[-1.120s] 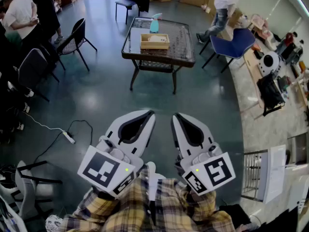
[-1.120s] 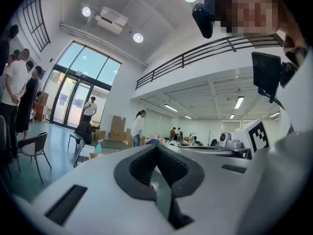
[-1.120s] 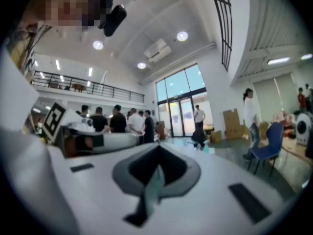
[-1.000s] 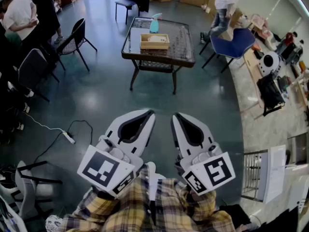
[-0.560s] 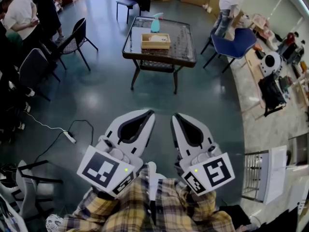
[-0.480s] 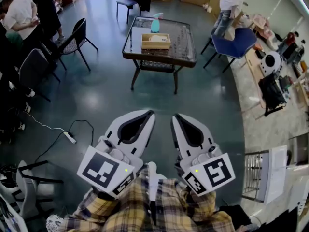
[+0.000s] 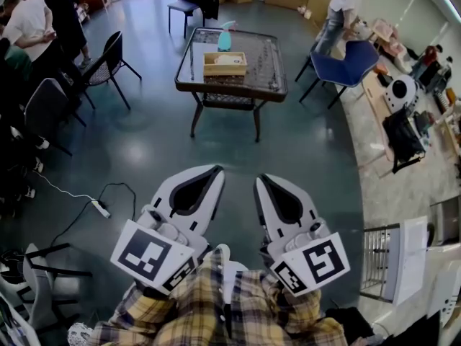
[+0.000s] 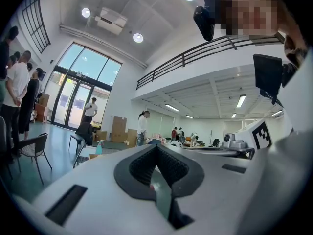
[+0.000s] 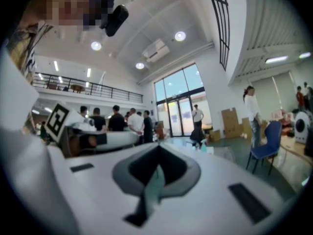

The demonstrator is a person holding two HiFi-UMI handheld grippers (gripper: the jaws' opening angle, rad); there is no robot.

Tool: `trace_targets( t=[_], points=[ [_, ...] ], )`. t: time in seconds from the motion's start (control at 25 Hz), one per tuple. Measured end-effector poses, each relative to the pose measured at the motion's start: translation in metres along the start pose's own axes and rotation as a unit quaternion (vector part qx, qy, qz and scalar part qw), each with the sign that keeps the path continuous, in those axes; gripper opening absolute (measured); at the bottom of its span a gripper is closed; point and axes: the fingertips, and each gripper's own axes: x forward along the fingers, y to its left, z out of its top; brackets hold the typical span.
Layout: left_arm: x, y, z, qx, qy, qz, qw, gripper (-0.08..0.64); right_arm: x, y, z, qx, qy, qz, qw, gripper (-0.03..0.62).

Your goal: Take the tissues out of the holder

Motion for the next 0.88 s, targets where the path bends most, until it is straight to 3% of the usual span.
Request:
trace_targets(
  t=[0.44,0.88],
  points=[
    [0.028,0.049,0.002,0.0,0.008,0.014,0.9999,0.011,0.038,-0.029,-0.008,0.017,0.01,-0.013,1.0,0.009],
    [0.086,0.172,0.027,0.016,0.012,0.005,0.9998,0.011,0.179,-0.057,0.007,0.017,-0.003,-0.016,1.0,0.009]
  ],
)
